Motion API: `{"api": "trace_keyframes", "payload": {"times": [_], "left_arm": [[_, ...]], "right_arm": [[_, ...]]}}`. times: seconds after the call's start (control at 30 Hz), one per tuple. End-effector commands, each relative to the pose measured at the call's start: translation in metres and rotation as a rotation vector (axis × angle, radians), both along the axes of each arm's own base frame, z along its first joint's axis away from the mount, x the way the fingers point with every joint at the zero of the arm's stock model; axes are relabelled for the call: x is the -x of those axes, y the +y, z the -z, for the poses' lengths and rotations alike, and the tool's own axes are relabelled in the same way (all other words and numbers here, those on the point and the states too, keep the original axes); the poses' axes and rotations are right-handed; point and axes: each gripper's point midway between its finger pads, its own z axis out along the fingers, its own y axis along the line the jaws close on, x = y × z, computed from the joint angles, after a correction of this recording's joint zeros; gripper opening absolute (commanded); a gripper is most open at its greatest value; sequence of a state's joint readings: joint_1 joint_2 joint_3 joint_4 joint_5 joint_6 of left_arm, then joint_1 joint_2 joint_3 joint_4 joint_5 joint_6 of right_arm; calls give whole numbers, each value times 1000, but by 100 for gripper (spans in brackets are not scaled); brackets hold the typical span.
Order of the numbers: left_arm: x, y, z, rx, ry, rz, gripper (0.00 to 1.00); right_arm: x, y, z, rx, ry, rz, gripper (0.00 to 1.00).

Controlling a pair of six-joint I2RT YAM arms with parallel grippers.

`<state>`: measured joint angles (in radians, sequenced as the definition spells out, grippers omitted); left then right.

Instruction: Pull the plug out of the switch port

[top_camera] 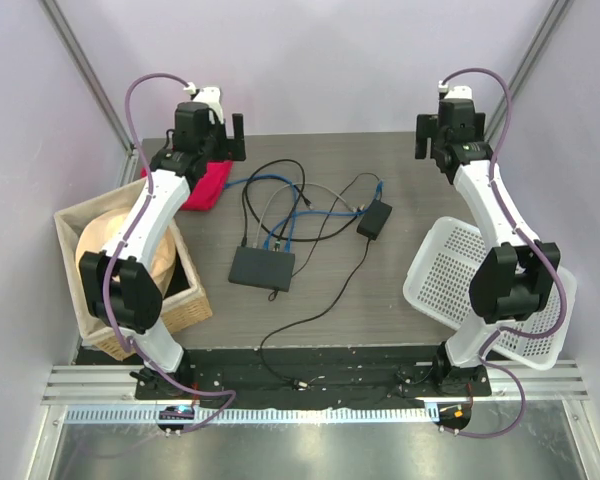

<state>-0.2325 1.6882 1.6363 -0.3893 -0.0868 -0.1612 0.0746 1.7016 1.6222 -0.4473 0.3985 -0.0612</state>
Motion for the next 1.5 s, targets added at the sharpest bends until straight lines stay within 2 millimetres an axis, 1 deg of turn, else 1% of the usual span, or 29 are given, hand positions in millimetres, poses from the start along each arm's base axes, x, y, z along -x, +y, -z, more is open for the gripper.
{"api": "trace_keyframes", "payload": {"times": [0.0,0.07,0.1,0.17,0.2,0.27,0.3,0.33,0.43,0.47,0.5,0.53,0.57,0.63,0.67,0.7,0.77,0.87,1.03,1.1,1.13,1.2,1.23,1.27,1.33,1.37,1.4,1.43,1.47], "left_arm": [[0,1,9,5,23,-6,100],[2,-1,13,4,40,9,100],[5,-1,17,-6,61,21,100],[10,-6,25,-9,99,59,100],[15,-6,35,-19,147,74,100],[27,-20,43,-1,203,172,100],[35,-24,51,0,258,204,100],[41,-28,55,10,286,226,100],[61,-40,67,56,361,306,99],[66,-42,70,70,374,319,99],[73,-44,81,85,403,332,99],[75,-45,85,96,416,327,98],[79,-44,95,97,440,318,97],[82,-41,106,93,470,292,95],[86,-39,115,86,495,294,95],[90,-39,121,80,520,301,95],[99,-35,136,59,589,299,92],[109,-31,153,50,673,283,87],[125,-33,174,39,736,289,83],[133,-37,172,23,728,336,79],[136,-40,169,14,714,366,78],[151,-50,163,-38,672,521,74],[159,-54,163,-55,663,596,73],[173,-56,168,-54,688,653,71],[177,-51,167,-117,654,732,57],[187,-49,168,-134,687,773,52],[193,-49,166,-142,699,835,34],[198,-47,175,-179,735,910,23],[212,-43,169,-184,800,954,15]], "right_arm": [[-7,22,-1,-32,3,-134,100],[-2,40,13,21,65,-301,100],[1,65,18,-11,81,-461,100],[20,96,32,-8,138,-683,100],[26,113,35,3,146,-795,99],[32,131,48,2,187,-864,98],[37,151,53,16,205,-919,97],[38,161,64,13,242,-946,97],[43,198,78,3,266,-1046,95],[41,204,90,-15,291,-1054,95],[40,211,94,-33,296,-1058,94],[36,224,89,-91,275,-1057,94],[31,230,102,-130,297,-1053,94],[21,247,95,-217,274,-1048,93],[22,256,94,-258,274,-1075,92],[20,263,104,-282,294,-1089,91],[21,282,98,-289,279,-1150,90],[26,302,117,-275,312,-1203,90],[15,309,149,-322,374,-1137,89],[15,313,143,-338,362,-1140,88],[16,314,134,-337,343,-1151,88],[18,314,125,-323,324,-1170,87],[21,310,128,-310,334,-1166,87],[23,308,124,-293,326,-1167,86],[30,297,136,-255,366,-1153,84],[33,294,135,-248,371,-1157,83],[39,293,138,-250,392,-1165,81],[45,293,142,-261,408,-1172,79],[50,297,140,-284,411,-1195,77]]}}
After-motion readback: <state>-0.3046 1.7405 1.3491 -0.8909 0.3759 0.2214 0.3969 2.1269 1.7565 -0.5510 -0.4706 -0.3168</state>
